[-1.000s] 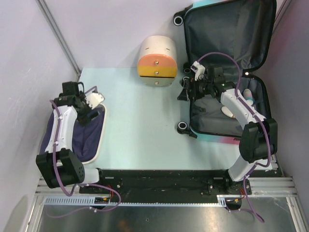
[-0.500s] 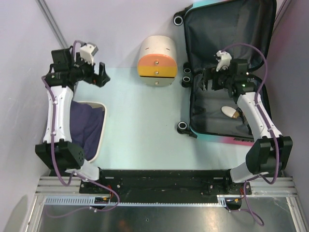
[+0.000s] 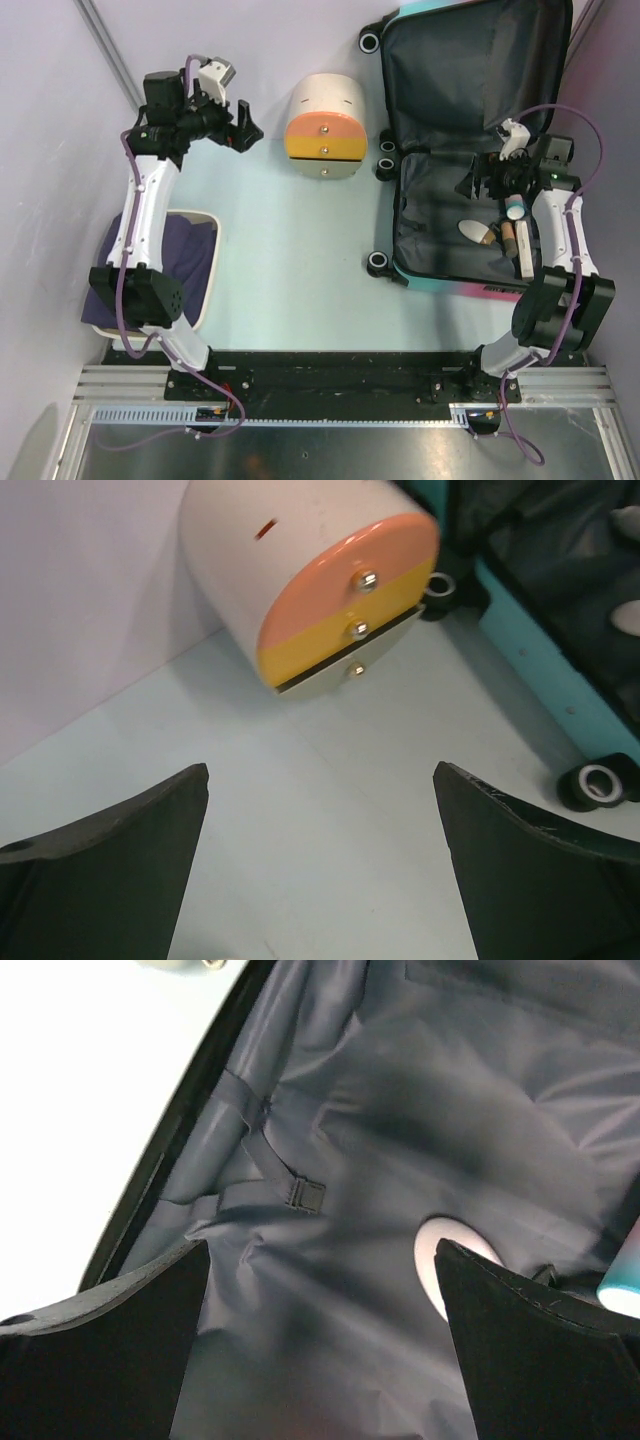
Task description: Open, take out, and arrange the luggage
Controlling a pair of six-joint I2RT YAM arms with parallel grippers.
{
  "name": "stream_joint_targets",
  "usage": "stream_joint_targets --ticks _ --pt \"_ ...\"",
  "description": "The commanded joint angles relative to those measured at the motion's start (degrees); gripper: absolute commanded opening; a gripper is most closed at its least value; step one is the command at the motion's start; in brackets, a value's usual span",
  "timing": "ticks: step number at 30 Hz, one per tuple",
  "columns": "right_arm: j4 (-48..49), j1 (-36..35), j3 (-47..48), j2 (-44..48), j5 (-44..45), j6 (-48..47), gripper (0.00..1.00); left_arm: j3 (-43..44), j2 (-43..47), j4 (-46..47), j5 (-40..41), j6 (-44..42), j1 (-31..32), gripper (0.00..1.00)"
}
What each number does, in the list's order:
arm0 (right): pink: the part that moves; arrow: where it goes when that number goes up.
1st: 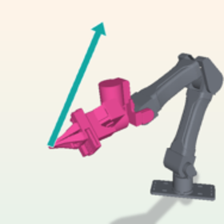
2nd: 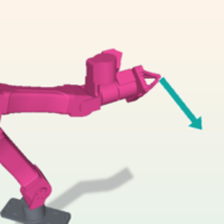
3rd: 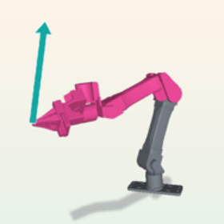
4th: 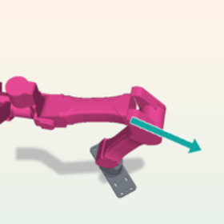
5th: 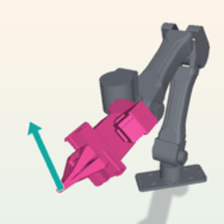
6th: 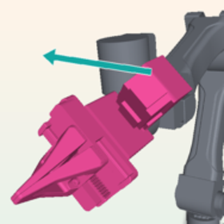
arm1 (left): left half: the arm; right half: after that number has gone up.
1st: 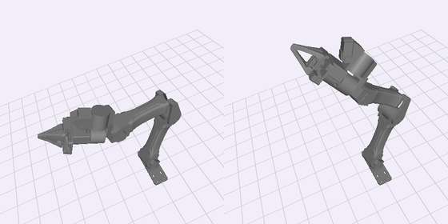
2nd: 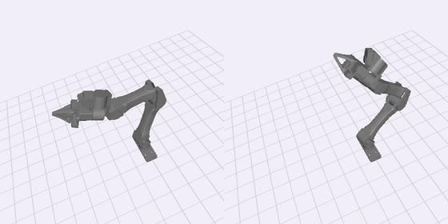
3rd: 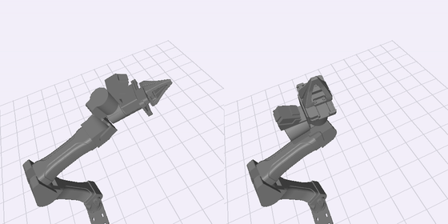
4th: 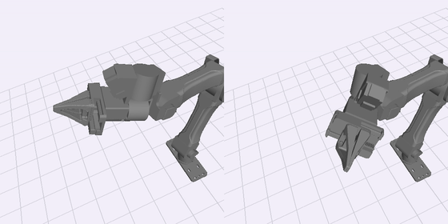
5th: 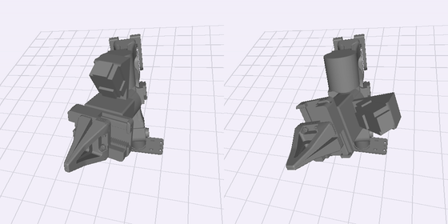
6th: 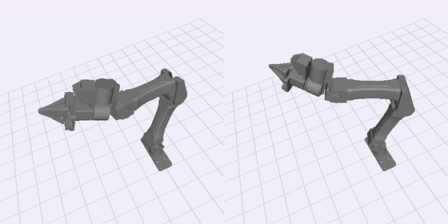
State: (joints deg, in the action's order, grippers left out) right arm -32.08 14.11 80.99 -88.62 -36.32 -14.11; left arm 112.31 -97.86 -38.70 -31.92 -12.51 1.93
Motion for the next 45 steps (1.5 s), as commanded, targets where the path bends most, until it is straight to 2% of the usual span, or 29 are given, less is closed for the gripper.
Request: stream_joint_targets --ticks 1,3,5,9,10,14,17,20,23,26,30,32,33,34,37,40,45 --pt "-4.83 2.76 1.62 -0.94 -3.50 -5.49 1.00 0.46 -0.30 2.57 -9.63 1.43 -0.09 1.00" --pt "-6.85 4.08 2.76 -1.55 -2.80 -5.49 1.00 0.01 -3.11 2.93 -8.26 2.67 1.31 1.00" --pt "-10.35 4.70 5.92 -3.22 -1.75 -5.58 1.00 -1.03 -5.22 2.92 -5.36 -0.83 5.43 1.00" --pt "-15.99 5.66 11.99 -5.33 2.55 -5.40 1.00 -3.41 -6.90 8.18 9.56 -7.52 12.99 1.00" --pt "-16.26 5.67 12.35 -5.34 3.52 -5.58 1.00 -4.98 -6.55 14.38 17.25 -8.48 15.27 1.00" --pt "-15.39 5.58 12.17 -6.30 5.99 -7.42 1.00 -17.18 -2.87 34.18 34.59 -10.07 19.07 1.00" --pt "-13.20 5.67 11.82 -6.83 5.56 -8.57 1.00 -22.02 0.39 45.52 38.23 -15.25 20.65 1.00" --pt "-10.99 5.75 11.12 -7.36 3.10 -9.09 1.00 -22.14 1.36 47.05 34.66 -14.39 20.92 1.00" --pt "-10.38 5.84 10.59 -7.27 -0.33 -10.05 1.00 -24.40 3.28 45.99 35.27 -8.25 21.44 1.00" --pt "-7.75 5.93 7.70 -5.61 -2.18 -10.85 1.00 -28.63 5.57 46.69 25.61 -1.74 20.65 1.00" --pt "-5.63 5.84 5.58 -4.72 -3.75 -9.80 1.00 -26.27 3.04 44.15 24.01 13.43 21.01 1.00" --pt "-4.93 5.84 5.23 -4.90 -4.20 -9.36 1.00 -24.70 0.33 44.23 19.38 18.55 19.87 1.00" --pt "-4.58 5.84 5.06 -4.90 -4.29 -9.10 1.00 -23.55 -1.09 44.23 17.35 23.71 19.60 1.00" --pt "-3.88 5.84 4.88 -4.90 -4.12 -8.14 1.00 -22.06 -2.49 44.23 12.29 26.55 18.73 0.99" --pt "-3.26 6.02 4.79 -4.46 -3.67 -5.24 1.00 -16.26 -9.43 44.93 6.01 38.68 17.32 0.93" --pt "-3.69 6.02 3.74 -3.84 -3.50 -4.96 1.00 -12.04 -14.45 45.55 6.61 44.93 17.31 0.93" --pt "-4.32 6.02 3.73 -4.37 -1.57 -4.70 1.00 -7.55 -19.20 45.55 8.72 50.64 16.79 0.85"
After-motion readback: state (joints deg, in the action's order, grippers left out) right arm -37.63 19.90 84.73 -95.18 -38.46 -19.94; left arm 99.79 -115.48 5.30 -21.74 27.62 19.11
